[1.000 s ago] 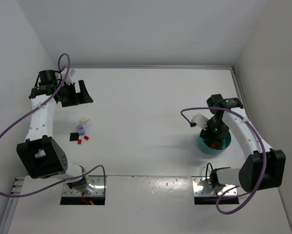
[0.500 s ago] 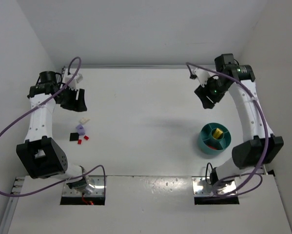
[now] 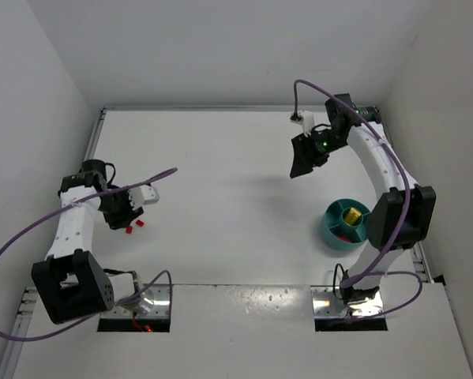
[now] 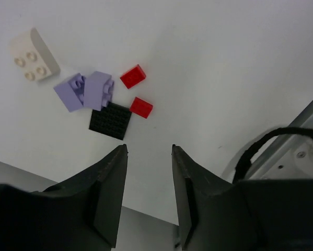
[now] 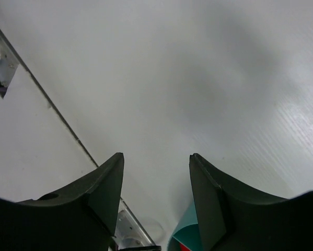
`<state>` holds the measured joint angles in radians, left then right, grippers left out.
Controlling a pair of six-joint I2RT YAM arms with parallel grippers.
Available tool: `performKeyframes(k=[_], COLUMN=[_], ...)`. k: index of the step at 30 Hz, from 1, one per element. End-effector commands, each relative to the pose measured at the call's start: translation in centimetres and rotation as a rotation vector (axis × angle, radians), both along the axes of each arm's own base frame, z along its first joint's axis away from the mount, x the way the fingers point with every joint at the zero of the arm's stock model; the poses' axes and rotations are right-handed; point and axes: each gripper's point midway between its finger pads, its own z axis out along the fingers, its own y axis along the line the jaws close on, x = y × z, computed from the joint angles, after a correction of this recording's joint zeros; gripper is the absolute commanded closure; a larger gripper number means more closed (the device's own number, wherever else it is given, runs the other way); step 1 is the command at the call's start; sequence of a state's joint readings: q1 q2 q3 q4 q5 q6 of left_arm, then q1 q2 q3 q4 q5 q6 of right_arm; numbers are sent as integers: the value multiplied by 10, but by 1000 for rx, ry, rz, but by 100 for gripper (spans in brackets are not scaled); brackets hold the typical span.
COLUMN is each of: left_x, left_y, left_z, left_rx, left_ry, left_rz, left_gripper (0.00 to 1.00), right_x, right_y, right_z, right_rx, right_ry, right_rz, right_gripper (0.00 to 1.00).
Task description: Sort the legos into containers by color
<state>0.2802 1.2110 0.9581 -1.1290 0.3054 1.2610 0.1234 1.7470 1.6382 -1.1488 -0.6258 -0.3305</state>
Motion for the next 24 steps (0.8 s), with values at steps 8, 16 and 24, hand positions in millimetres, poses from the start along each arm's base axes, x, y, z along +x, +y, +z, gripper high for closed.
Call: performKeyframes(k=[8,16,24], left_x=[41,34,33], left_y=[-32,-41,-41], left_z=[1,-36,-66], left_rx=[-38,27,83], left_ry=[-40,20,56], left_rz=[-530,-722,-777], left_gripper=[54,50,50], right_x=[-21,-20,-19], right_y=[22,22,23], right_z=[-3,-12,-18], right_rx=[136,138,143], right_ry=[3,4,37], right_rz=[41,34,35], right_gripper=[47,47,47])
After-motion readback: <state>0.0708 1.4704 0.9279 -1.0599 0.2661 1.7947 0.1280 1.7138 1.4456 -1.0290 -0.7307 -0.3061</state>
